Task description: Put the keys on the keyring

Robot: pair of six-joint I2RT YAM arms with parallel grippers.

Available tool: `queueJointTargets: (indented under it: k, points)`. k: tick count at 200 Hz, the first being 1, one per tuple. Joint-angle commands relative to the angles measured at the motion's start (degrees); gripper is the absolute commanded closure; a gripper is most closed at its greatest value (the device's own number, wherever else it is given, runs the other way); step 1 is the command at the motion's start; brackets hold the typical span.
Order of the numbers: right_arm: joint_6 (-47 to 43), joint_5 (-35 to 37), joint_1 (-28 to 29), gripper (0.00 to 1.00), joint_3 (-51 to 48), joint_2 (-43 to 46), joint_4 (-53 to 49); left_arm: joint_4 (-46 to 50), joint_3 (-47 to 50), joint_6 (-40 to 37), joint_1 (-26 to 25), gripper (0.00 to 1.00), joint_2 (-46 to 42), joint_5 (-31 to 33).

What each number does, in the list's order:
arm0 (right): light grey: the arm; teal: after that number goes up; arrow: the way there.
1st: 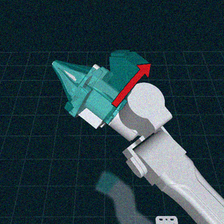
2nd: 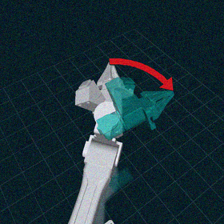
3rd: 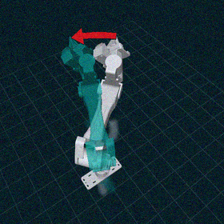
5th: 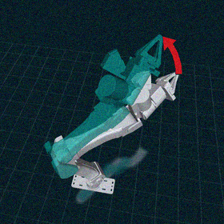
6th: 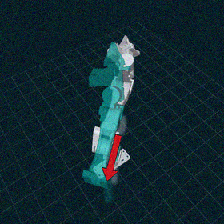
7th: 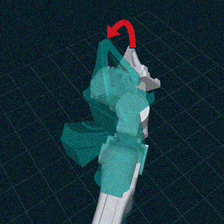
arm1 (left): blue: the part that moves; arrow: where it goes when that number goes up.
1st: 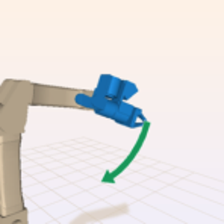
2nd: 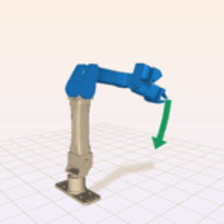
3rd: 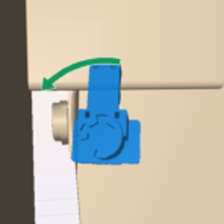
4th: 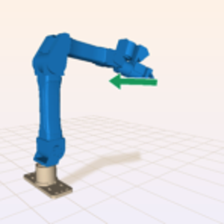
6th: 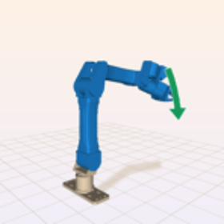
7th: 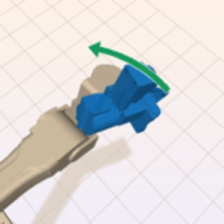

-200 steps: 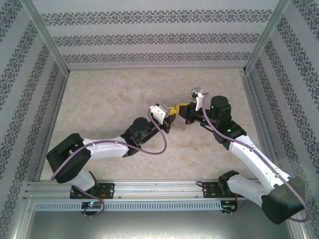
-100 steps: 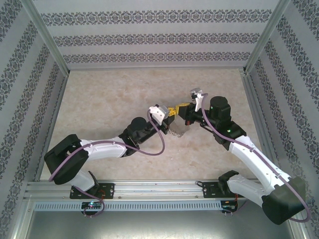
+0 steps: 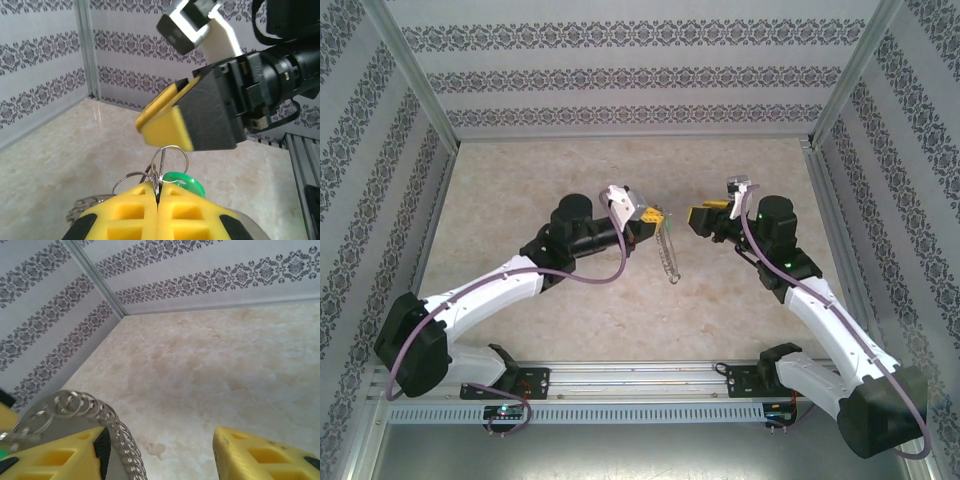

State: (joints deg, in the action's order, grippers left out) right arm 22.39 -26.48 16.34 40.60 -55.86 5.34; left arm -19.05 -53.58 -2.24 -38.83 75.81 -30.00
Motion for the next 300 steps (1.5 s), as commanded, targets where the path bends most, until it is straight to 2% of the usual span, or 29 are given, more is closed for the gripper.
queueJointTargets:
  k: [1,27,79,128,154,191,210,220,241,256,276,300]
  points:
    - [1.5,-2.8,-0.3,0.43,-1.6,2.4,2.9,12.0,-5.5,-4.4,1.1,1.00,-0.3,-7.5]
    - [2.7,-7.0,0.8,0.39,-4.3,5.4,6.4,17.0,-9.0,-6.6,1.6,1.00,1.1,-8.4]
    - [-2.4,-8.4,8.0,0.35,-6.6,9.4,6.5,18.9,-11.7,-7.1,2.4,1.00,3.2,-10.3]
    - [-3.6,-9.4,9.7,0.36,-5.9,5.9,8.3,20.6,-13.5,-7.1,3.0,1.00,4.7,-12.5]
    - [-4.9,-8.1,9.7,0.45,-5.3,3.1,7.7,21.3,-14.3,-7.2,3.4,1.00,5.3,-13.5]
    - [-4.3,-3.9,7.3,0.77,-6.7,3.3,7.2,21.7,-14.3,-7.0,5.0,1.00,5.2,-16.3]
    - [-2.8,-4.5,5.2,0.81,-7.4,4.2,7.5,22.1,-14.4,-7.1,5.6,1.00,5.3,-17.8]
    - [-3.2,-5.4,4.5,0.77,-7.2,4.9,6.4,22.8,-14.8,-7.3,6.1,1.00,5.5,-18.9]
    - [-3.1,-6.7,2.9,0.52,-8.1,7.6,5.9,25.6,-16.2,-8.4,6.8,1.00,6.6,-20.8]
    - [-3.0,-8.4,1.7,0.43,-8.4,9.1,6.3,27.4,-17.3,-9.0,7.2,1.00,7.6,-22.7]
    - [-2.9,-12.0,1.3,0.37,-7.9,9.4,7.7,30.8,-19.4,-10.6,7.3,1.00,8.9,-25.0]
    - [-2.9,-17.1,1.2,0.37,-6.6,7.7,10.2,35.4,-22.3,-12.5,7.3,1.00,10.9,-26.8]
